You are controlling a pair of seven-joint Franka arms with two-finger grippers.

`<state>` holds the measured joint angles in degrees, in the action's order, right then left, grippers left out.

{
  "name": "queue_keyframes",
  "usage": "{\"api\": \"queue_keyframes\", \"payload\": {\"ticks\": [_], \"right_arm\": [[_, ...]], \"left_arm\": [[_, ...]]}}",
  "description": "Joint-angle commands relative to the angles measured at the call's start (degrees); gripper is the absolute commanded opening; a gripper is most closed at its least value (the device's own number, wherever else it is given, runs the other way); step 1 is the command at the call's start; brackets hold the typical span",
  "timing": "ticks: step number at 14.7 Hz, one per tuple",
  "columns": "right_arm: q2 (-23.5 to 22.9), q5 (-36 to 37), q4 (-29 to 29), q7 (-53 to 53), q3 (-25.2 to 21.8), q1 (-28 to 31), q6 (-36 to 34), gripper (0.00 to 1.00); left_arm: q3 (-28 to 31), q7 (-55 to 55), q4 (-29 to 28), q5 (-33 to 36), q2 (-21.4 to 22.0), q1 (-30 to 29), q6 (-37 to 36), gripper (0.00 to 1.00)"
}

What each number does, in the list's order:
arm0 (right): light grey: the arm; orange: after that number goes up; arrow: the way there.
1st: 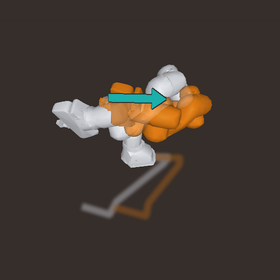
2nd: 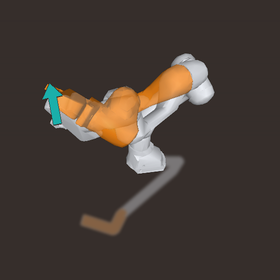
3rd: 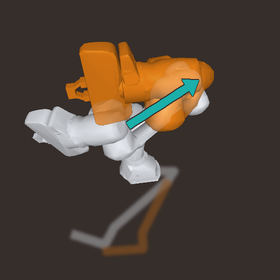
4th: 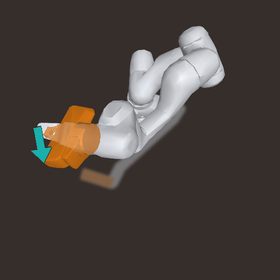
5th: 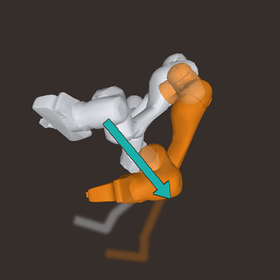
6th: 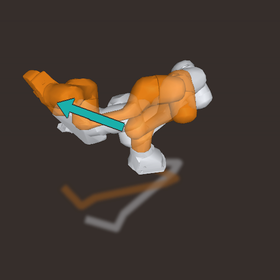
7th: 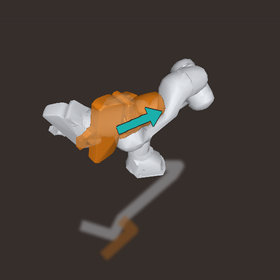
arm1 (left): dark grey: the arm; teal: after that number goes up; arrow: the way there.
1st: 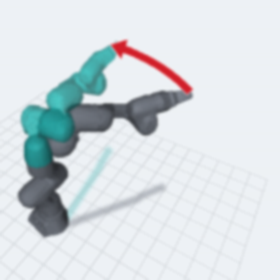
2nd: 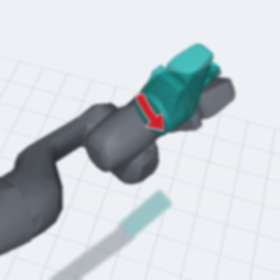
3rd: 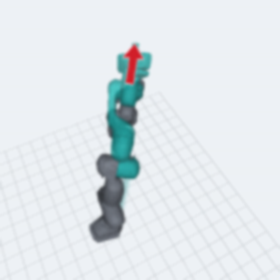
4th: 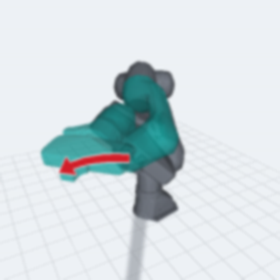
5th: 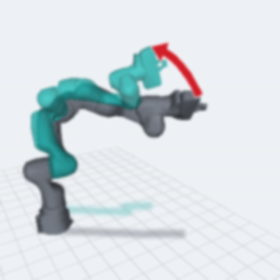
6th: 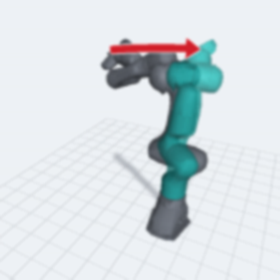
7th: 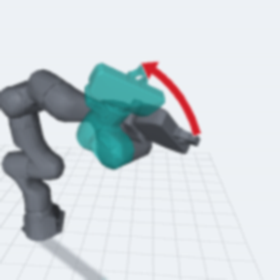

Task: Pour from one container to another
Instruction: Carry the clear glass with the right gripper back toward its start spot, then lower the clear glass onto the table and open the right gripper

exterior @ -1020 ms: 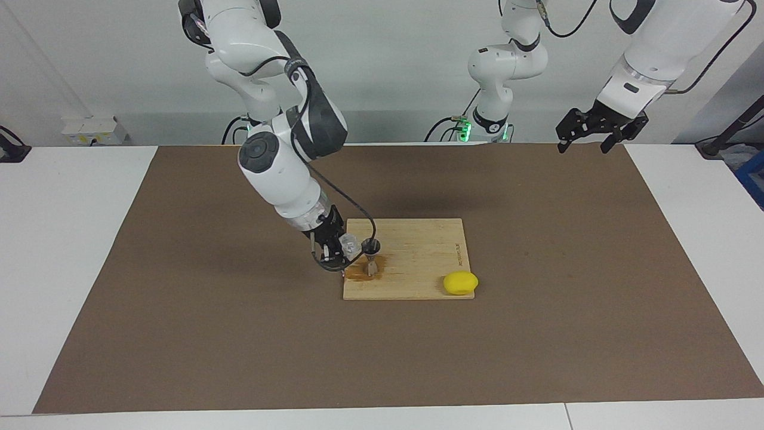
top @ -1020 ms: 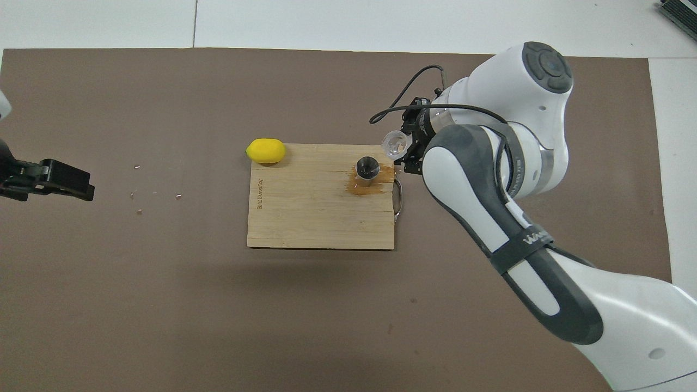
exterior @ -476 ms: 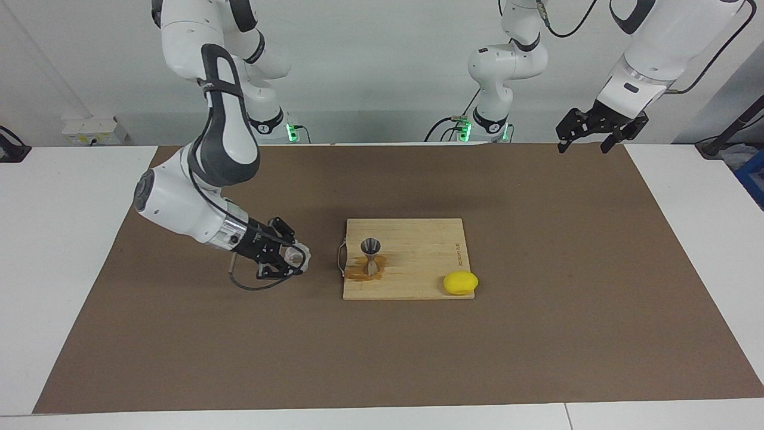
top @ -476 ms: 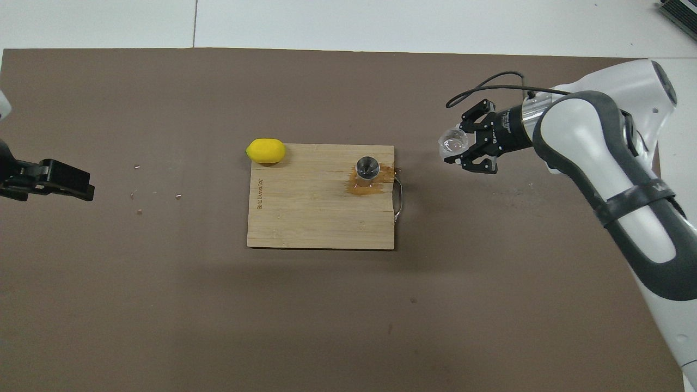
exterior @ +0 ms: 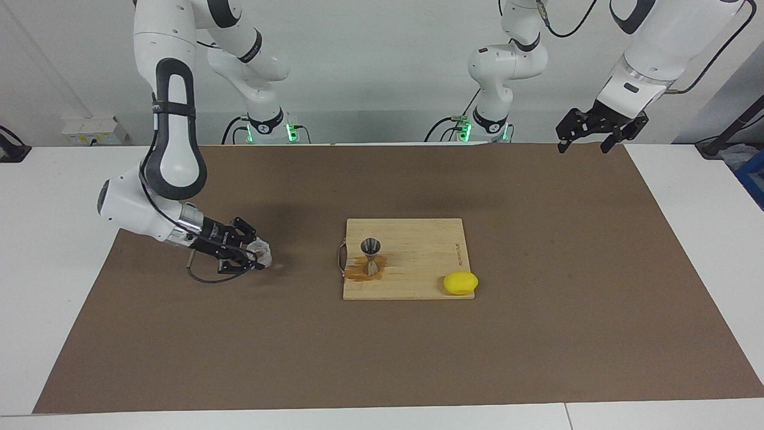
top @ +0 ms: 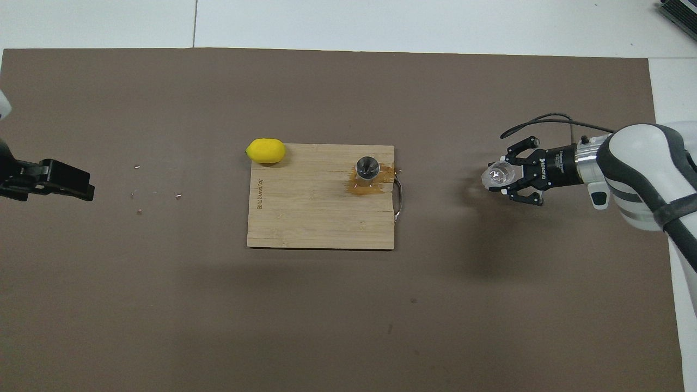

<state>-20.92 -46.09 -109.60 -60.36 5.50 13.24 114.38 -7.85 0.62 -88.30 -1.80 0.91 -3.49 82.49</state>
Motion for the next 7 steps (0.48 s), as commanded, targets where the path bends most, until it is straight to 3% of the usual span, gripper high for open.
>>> {"api": "queue_keyframes", "payload": {"ticks": [1, 7], "right_arm": [[-1.05, -2.08, -1.83, 7.69, 0.92, 3.98, -1.61, 0.0], [-1.32, -2.16, -5.87, 12.01, 0.83, 7.85, -0.83, 0.0]], "left_arm": [[-0.23, -0.45, -2.06, -0.39, 1.64, -0.72, 0.92, 1.0], [-0.23, -0.45, -2.06, -0.39, 1.73, -0.72, 0.92, 1.0]]}}
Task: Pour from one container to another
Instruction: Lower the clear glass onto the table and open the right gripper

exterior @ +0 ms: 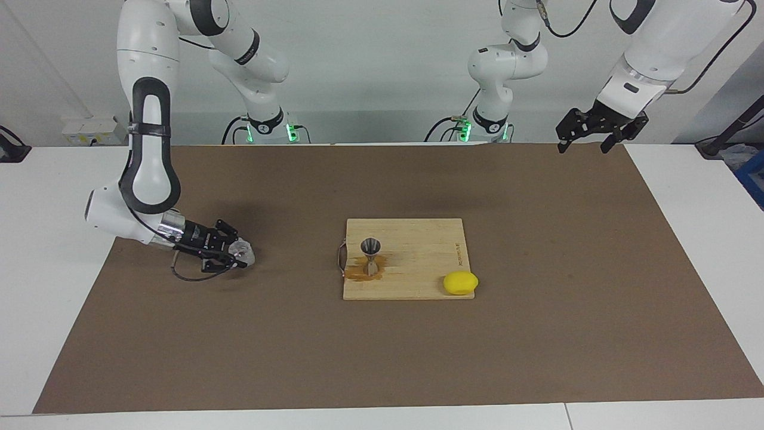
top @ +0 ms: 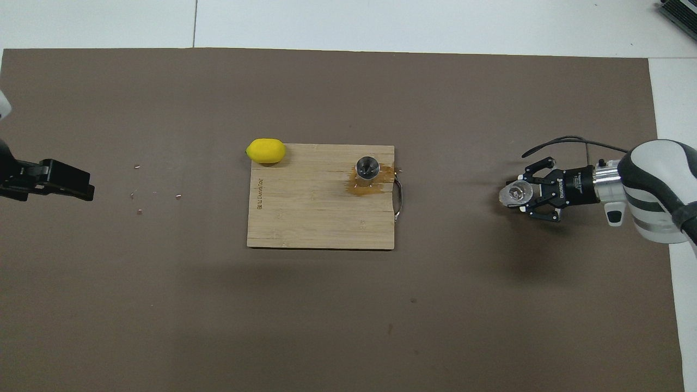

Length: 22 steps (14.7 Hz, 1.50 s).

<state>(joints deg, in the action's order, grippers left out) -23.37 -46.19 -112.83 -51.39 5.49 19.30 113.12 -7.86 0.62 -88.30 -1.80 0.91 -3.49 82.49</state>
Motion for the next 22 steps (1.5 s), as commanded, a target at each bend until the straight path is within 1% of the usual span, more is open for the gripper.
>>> {"api": "queue_keyframes", "payload": {"ticks": [1, 2, 3, 4, 7, 9, 11, 12, 15, 18, 22], "right_arm": [[1.31, -2.06, -3.44, 3.66, 0.84, 1.79, 0.7, 0.01], [1.49, -2.06, -4.4, 3.93, 0.66, 1.79, 1.83, 0.26], [1.84, -2.06, -5.63, 4.1, 0.66, 1.79, 3.93, 0.88], [2.01, -1.89, -5.82, 4.28, 0.66, 1.71, 4.21, 1.0], [2.89, -1.18, -6.52, 4.28, 0.31, 1.88, 4.13, 1.0], [3.77, 0.04, -6.52, 4.28, 0.22, 3.19, 4.3, 1.0], [6.04, 4.51, -6.52, 4.28, 0.22, 4.08, 4.65, 1.0], [7.88, 7.4, -6.52, 4.19, 0.22, 4.08, 4.66, 1.0], [12.81, 17.33, -6.17, 4.45, 0.75, 2.59, 4.4, 1.0], [15.72, 24.38, -4.25, 7.7, 0.66, -2.67, 4.22, 1.0], [18.88, 34.21, -3.71, 7.97, 0.75, -11.54, 4.22, 1.0]], "left_arm": [[-0.23, -0.45, -2.06, -0.39, 1.64, -0.72, 0.92, 1.0], [-0.23, -0.45, -2.06, -0.39, 1.64, -0.72, 0.92, 1.0], [-0.23, -0.45, -2.06, -0.39, 1.64, -0.72, 0.92, 1.0], [-0.23, -0.45, -2.06, -0.39, 1.64, -0.72, 0.92, 1.0], [-0.23, -0.45, -2.06, -0.39, 1.64, -0.72, 0.92, 1.0], [-0.23, -0.45, -2.06, -0.39, 1.64, -0.72, 0.92, 1.0], [-0.23, -0.45, -2.06, -0.39, 1.64, -0.72, 0.92, 1.0], [-0.23, -0.45, -2.06, -0.39, 1.73, -0.72, 0.92, 1.0], [-0.23, -0.45, -2.06, -0.39, 1.64, -0.72, 0.92, 1.0], [-0.23, -0.45, -2.06, -0.39, 1.73, -0.72, 0.92, 1.0], [-0.23, -0.45, -2.06, -0.39, 1.64, -0.72, 0.92, 1.0]]}}
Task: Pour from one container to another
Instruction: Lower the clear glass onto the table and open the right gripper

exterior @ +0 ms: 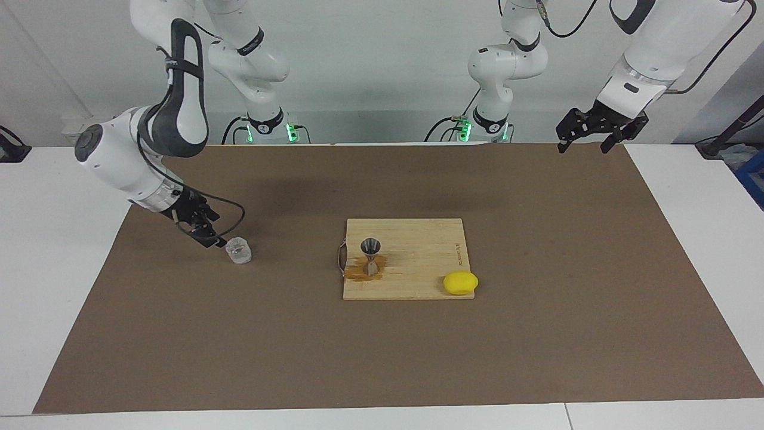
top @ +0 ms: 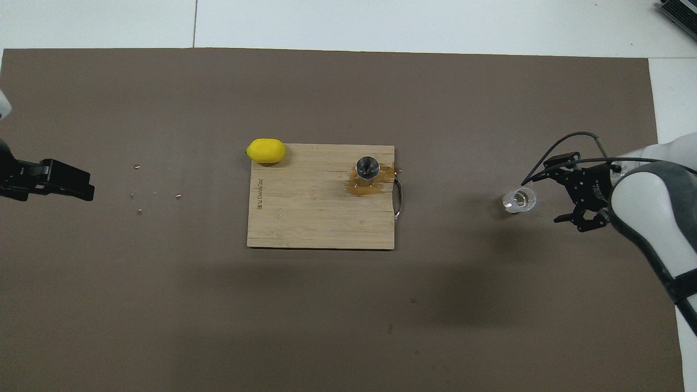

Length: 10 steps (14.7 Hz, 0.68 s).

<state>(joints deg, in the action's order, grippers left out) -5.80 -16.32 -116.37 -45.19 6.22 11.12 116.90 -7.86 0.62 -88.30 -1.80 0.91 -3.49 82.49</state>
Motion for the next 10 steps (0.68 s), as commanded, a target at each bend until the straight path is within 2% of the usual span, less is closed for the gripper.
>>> {"api": "queue_keyframes", "payload": {"ticks": [1, 5, 8, 10], "right_arm": [[2.02, 6.89, -0.17, 1.95, 0.11, -5.65, 0.52, 1.0], [2.29, 10.6, 0.09, 12.55, 0.11, -12.95, 0.61, 1.0], [2.46, 18.67, 1.67, 17.67, 0.37, -13.58, -0.17, 1.0], [2.46, 20.01, 5.35, 20.57, 0.37, -13.49, -4.2, 1.0]], "left_arm": [[-0.23, -0.45, -2.05, -0.39, 1.64, -0.72, 0.92, 1.0], [-0.23, -0.45, -2.05, -0.39, 1.64, -0.72, 0.92, 1.0], [-0.23, -0.45, -2.05, -0.39, 1.64, -0.72, 0.92, 1.0], [-0.23, -0.45, -2.05, -0.39, 1.64, -0.72, 0.92, 1.0]]}}
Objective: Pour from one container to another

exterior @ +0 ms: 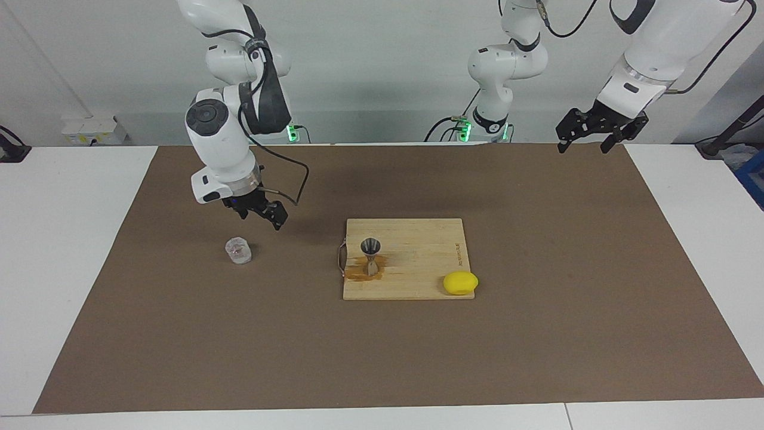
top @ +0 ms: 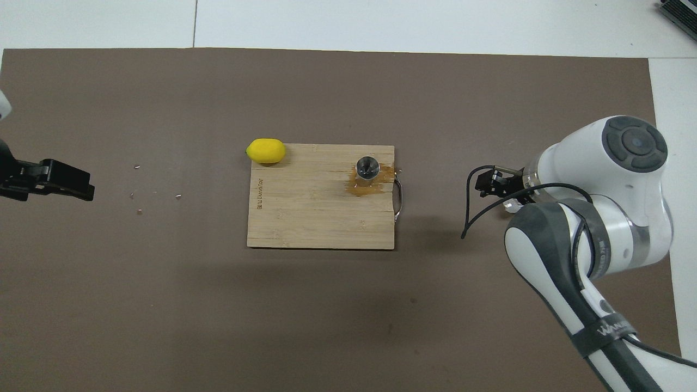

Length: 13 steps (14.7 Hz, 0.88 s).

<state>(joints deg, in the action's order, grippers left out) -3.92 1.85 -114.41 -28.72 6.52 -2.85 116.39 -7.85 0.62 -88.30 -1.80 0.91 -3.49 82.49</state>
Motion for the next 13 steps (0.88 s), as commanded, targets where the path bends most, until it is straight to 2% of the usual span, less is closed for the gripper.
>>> {"api": "queue_keyframes", "payload": {"ticks": [1, 4, 7, 11, 13], "right_arm": [[0.49, 1.93, 5.93, 6.11, 0.07, 0.66, -6.41, 1.0], [0.32, 1.93, 15.76, 9.03, -0.11, 1.45, -15.81, 1.0], [0.05, 2.02, 22.2, 9.12, -0.37, 1.62, -20.31, 1.0], [1.01, 1.76, 24.32, 8.95, -0.64, 2.68, -21.29, 1.0], [3.9, 1.14, 21.62, 8.95, -0.72, 3.99, -21.99, 1.0]], "left_arm": [[-0.23, -0.45, -2.05, -0.39, 1.64, -0.72, 0.92, 1.0], [-0.23, -0.45, -2.05, -0.39, 1.73, -0.72, 0.92, 1.0], [-0.23, -0.45, -2.05, -0.39, 1.64, -0.72, 0.92, 1.0], [-0.23, -0.45, -2.05, -0.39, 1.64, -0.72, 0.92, 1.0], [-0.23, -0.45, -2.05, -0.39, 1.64, -0.72, 0.92, 1.0]]}}
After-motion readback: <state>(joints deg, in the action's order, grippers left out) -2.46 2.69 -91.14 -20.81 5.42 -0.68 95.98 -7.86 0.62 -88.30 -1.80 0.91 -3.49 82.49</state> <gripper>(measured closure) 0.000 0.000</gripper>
